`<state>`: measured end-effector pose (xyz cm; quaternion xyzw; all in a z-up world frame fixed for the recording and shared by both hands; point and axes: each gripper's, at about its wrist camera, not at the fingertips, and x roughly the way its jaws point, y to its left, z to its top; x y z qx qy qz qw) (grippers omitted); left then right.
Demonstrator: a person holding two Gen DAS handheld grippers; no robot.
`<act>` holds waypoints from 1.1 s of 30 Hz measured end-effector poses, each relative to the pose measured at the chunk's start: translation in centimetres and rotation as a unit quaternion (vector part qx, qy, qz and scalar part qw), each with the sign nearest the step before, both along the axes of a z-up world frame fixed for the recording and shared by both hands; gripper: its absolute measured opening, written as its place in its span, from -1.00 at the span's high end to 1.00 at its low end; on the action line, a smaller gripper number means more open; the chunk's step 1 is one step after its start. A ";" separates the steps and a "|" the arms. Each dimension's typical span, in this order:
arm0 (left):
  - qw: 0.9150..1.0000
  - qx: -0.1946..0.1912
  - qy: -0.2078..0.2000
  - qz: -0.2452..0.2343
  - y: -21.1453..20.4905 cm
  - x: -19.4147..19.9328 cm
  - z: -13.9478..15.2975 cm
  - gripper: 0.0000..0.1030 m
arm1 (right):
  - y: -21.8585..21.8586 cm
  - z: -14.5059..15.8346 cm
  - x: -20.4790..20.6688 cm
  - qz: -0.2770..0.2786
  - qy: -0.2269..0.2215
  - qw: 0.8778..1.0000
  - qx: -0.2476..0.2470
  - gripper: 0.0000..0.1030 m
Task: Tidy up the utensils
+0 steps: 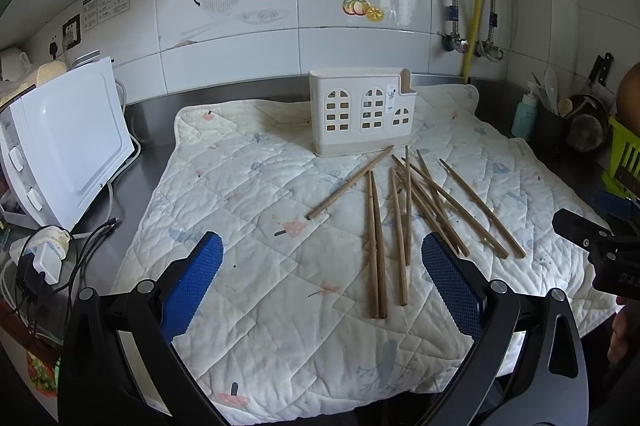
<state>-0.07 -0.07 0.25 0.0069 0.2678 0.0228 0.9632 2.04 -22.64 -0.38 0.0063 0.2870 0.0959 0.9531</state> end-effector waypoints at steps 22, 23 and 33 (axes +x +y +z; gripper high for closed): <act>1.000 -0.001 -0.003 0.001 0.2 0.1 0.3 -0.91 | 0.2 0.3 -0.2 0.003 -0.006 1.000 0.002 -0.88; 1.000 0.000 -0.004 0.001 0.2 0.1 0.3 -0.91 | 0.2 0.3 -0.2 0.003 -0.005 1.000 0.002 -0.88; 1.000 0.001 -0.009 0.000 0.3 -0.2 0.3 -0.91 | 0.2 0.2 -0.2 0.004 -0.008 1.000 -0.001 -0.88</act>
